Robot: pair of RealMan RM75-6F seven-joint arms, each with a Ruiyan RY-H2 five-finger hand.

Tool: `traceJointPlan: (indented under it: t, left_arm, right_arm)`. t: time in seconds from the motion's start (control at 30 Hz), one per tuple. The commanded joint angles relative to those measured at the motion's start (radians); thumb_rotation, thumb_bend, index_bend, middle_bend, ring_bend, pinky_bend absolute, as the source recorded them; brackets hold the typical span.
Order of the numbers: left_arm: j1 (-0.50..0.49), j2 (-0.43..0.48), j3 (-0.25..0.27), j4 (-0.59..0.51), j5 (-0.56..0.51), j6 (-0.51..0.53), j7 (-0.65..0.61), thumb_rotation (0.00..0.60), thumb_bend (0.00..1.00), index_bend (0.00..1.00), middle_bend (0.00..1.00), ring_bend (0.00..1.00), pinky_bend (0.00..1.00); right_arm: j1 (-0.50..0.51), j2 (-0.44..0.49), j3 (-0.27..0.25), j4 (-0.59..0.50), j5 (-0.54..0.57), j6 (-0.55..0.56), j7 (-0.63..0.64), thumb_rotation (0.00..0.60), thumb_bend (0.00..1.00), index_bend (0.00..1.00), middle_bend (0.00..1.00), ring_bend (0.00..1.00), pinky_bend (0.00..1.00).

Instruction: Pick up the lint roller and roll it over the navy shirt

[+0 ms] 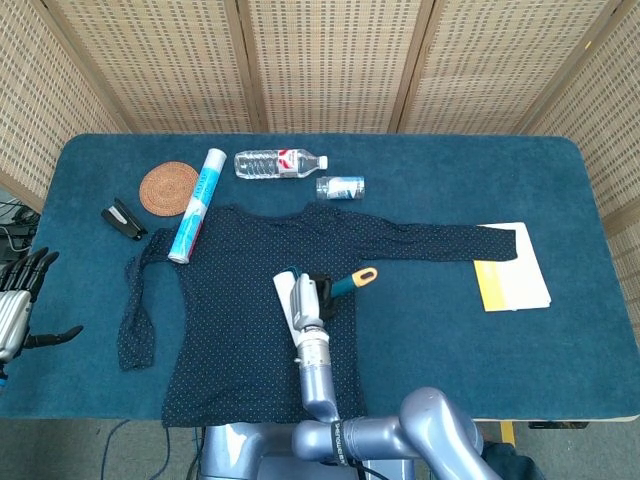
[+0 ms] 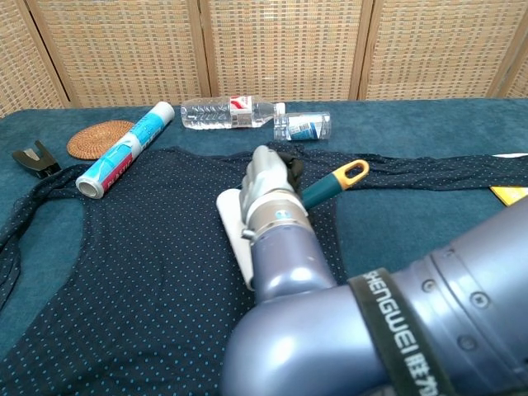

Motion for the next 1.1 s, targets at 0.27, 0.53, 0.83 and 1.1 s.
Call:
traceJointPlan:
  t: [0.27, 0.53, 0.83, 1.1]
  left_arm:
    - [-0.002, -0.013, 0.002, -0.008, -0.006, 0.001, 0.039, 0.600, 0.00, 0.00, 0.00, 0.00, 0.00]
    - [-0.004, -0.021, 0.001, -0.012, -0.017, 0.000, 0.068, 0.600, 0.00, 0.00, 0.00, 0.00, 0.00]
    - [-0.004, -0.020, 0.001, -0.015, -0.018, -0.002, 0.067, 0.600, 0.00, 0.00, 0.00, 0.00, 0.00]
    - [0.007, -0.007, 0.009, -0.027, 0.013, 0.023, 0.048, 0.600, 0.00, 0.00, 0.00, 0.00, 0.00]
  right_arm:
    - [-0.113, 0.140, -0.079, -0.047, -0.037, 0.020, -0.008, 0.600, 0.86, 0.73, 1.00, 1.00, 1.00]
    - [-0.194, 0.243, -0.091, -0.088, -0.053, 0.001, 0.036, 0.600, 0.86, 0.72, 1.00, 1.00, 1.00]
    - [-0.271, 0.326, -0.087, -0.152, -0.135, -0.030, 0.222, 0.600, 0.14, 0.01, 1.00, 1.00, 1.00]
    - [-0.428, 0.579, -0.145, -0.413, -0.355, 0.001, 0.579, 0.600, 0.00, 0.00, 1.00, 1.00, 1.00]
